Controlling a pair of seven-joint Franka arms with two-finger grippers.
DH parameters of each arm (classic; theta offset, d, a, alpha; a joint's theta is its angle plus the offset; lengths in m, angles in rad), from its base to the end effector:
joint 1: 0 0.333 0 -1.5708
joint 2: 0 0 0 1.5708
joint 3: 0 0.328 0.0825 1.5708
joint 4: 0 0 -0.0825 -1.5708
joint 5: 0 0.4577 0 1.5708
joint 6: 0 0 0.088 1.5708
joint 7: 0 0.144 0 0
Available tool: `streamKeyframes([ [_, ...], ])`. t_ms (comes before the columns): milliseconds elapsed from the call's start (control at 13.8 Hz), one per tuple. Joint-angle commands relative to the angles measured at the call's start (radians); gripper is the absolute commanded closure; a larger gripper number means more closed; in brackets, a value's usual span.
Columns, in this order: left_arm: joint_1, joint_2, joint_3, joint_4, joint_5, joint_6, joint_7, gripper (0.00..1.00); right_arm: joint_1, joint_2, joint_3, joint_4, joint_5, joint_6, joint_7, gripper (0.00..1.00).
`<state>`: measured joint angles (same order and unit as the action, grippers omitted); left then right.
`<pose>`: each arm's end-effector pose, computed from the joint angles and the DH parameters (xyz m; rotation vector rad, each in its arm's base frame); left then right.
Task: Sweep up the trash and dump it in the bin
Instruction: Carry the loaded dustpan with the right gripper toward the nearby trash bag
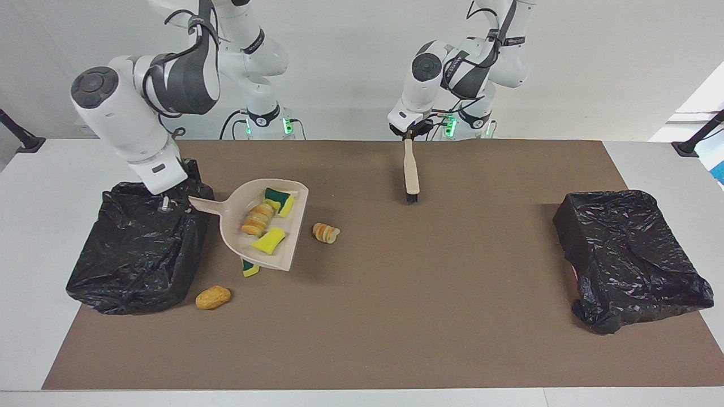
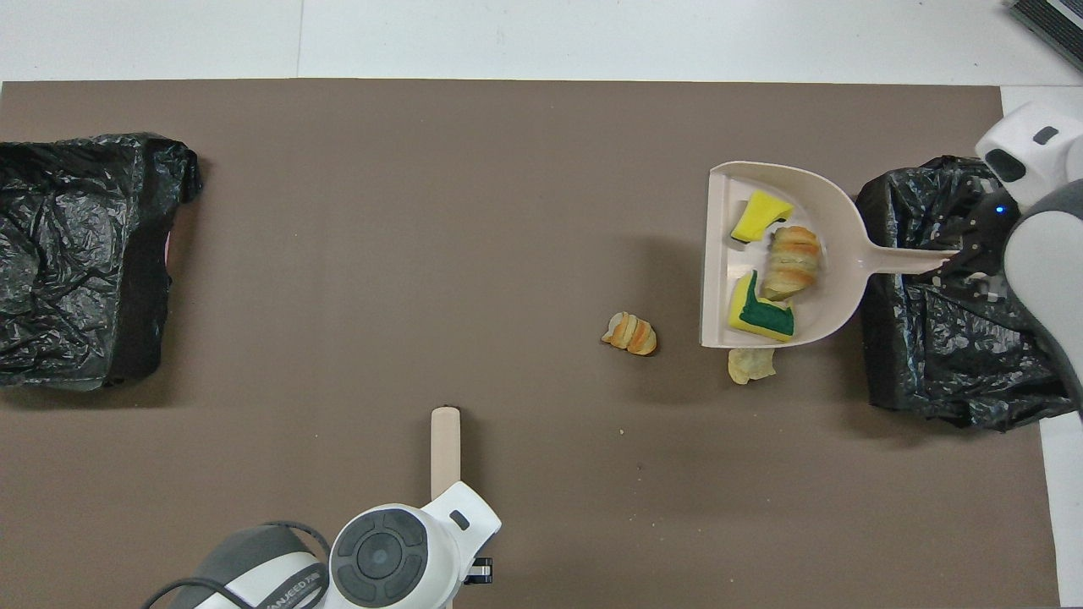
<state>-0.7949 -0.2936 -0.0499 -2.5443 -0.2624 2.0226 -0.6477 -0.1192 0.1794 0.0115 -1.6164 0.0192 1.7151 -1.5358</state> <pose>0.2803 -0.3489 0.2890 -3.1030 0.0795 0.4797 0.6767 -0.0711 0.4687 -2.3219 -2.0048 0.0608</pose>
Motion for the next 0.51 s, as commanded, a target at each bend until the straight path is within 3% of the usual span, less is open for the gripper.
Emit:
streamKeyframes([
  [0,-0.062,-0.042,0.016,-0.062,-0.031,0.066,-0.021,1.00,-0.097,-0.015,0.007,0.007,-0.007,-0.028,-0.142,1.00],
  [217,-0.061,-0.042,0.016,-0.065,-0.032,0.068,-0.018,1.00,-0.215,-0.014,0.007,0.013,-0.065,-0.020,-0.278,1.00],
  [434,-0.063,-0.044,0.015,-0.065,-0.058,0.067,-0.020,1.00,-0.284,-0.009,0.007,0.016,-0.206,0.038,-0.331,1.00],
])
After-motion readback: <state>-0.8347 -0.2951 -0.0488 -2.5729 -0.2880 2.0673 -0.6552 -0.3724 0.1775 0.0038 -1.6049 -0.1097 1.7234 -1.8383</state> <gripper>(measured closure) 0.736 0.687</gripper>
